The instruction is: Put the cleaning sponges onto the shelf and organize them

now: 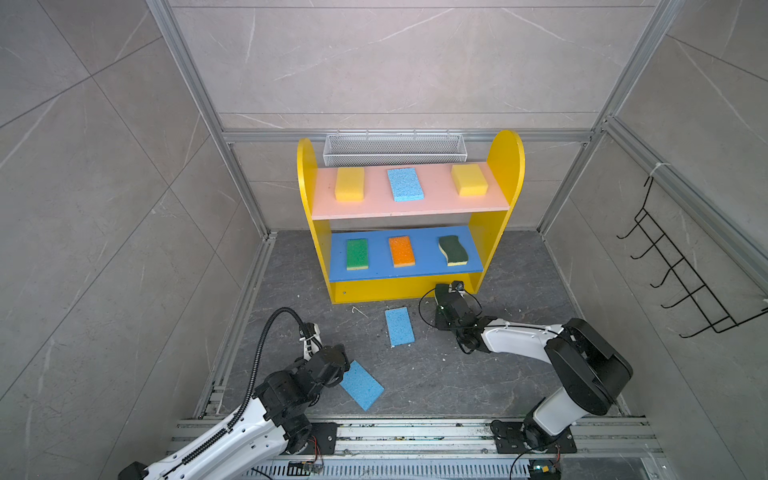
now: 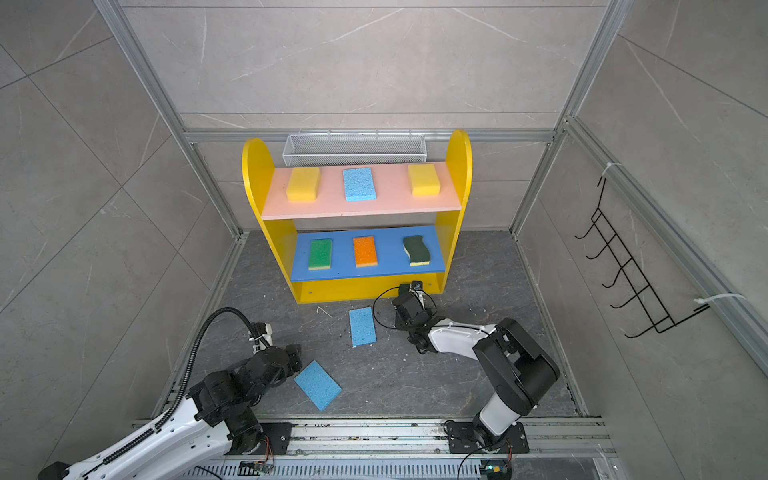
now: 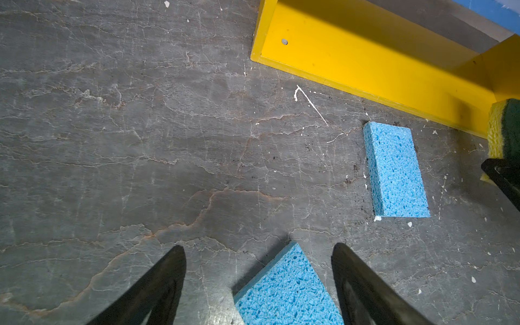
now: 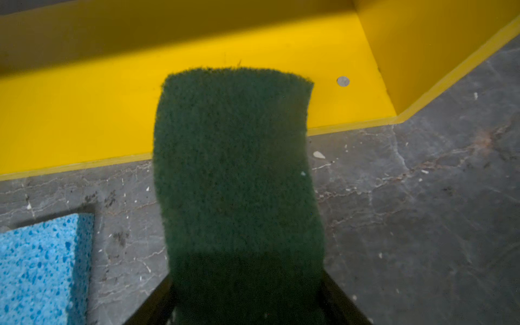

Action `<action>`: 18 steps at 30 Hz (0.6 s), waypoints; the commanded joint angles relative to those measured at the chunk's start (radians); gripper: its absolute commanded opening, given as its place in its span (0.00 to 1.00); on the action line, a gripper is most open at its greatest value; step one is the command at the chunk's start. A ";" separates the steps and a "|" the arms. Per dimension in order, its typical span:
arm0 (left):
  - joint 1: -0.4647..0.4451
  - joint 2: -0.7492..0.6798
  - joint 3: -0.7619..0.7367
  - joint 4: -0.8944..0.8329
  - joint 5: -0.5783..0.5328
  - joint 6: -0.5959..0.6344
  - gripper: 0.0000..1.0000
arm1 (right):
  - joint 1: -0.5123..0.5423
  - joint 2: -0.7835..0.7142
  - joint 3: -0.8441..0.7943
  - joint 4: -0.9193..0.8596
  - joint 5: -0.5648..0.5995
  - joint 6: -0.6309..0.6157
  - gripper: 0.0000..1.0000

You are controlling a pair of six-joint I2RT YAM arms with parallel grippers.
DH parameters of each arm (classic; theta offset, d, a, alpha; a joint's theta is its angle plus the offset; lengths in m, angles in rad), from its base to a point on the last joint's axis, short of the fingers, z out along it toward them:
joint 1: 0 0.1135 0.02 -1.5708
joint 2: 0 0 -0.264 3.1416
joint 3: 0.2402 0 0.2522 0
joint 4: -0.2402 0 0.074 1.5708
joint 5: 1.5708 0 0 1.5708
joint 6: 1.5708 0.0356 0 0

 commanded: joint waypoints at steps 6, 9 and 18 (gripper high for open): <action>-0.001 -0.001 -0.014 0.046 -0.040 0.020 0.84 | -0.053 0.043 0.059 0.044 0.055 -0.041 0.64; -0.001 0.000 -0.017 0.058 -0.042 0.025 0.84 | -0.064 0.063 0.070 0.057 0.056 -0.057 0.63; -0.001 0.025 -0.022 0.085 -0.045 0.039 0.84 | -0.081 0.103 0.076 0.154 0.063 -0.104 0.63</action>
